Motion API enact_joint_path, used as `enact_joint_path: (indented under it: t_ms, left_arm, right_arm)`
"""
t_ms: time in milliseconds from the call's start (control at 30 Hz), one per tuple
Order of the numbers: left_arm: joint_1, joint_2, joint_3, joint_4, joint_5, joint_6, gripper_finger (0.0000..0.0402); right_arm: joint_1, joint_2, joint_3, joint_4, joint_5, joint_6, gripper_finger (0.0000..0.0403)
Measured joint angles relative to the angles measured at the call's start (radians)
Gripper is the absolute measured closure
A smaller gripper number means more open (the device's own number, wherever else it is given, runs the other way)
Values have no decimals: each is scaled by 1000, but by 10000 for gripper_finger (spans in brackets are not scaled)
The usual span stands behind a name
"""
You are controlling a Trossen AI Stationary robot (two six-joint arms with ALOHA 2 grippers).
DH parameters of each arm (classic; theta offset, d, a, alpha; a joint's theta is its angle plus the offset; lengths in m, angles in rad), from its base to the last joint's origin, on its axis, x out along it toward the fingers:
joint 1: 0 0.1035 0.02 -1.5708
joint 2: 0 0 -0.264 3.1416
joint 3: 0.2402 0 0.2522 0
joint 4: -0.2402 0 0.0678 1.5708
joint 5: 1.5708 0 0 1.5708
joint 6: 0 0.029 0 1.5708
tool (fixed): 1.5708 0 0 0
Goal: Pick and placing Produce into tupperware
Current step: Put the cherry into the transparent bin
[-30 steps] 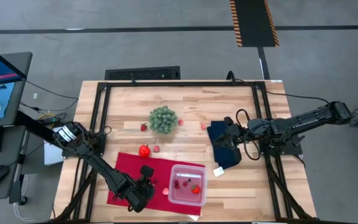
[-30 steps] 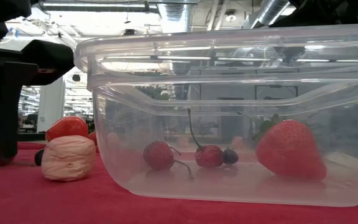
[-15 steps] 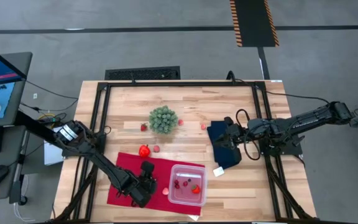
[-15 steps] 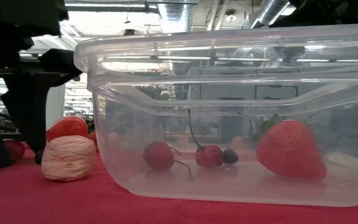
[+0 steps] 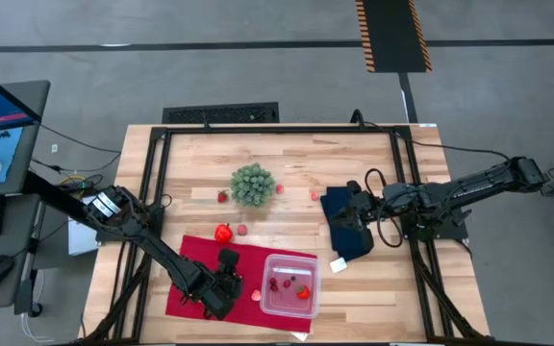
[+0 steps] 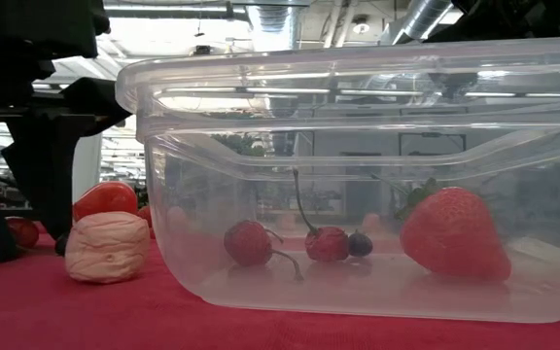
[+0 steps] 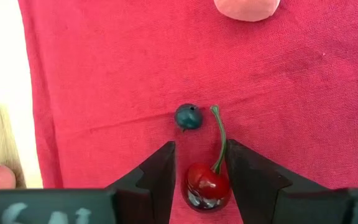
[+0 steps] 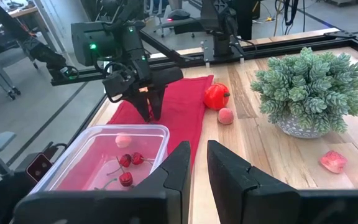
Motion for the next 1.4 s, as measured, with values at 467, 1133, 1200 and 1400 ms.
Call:
enact_joint_path:
  t_ms: [467,1133,1200,1400]
  left_arm:
    - [0,0,0,-3,-8,2,355]
    - [-2,0,0,-6,-11,5,401]
    - [-3,0,0,-6,-13,5,401]
    - [-13,0,43,-10,-103,28,401]
  right_arm:
    - [0,0,0,0,0,0,326]
    - [-1,7,0,0,0,0,326]
    - [-1,13,0,-2,0,0,326]
    - [-1,16,0,-2,1,0,326]
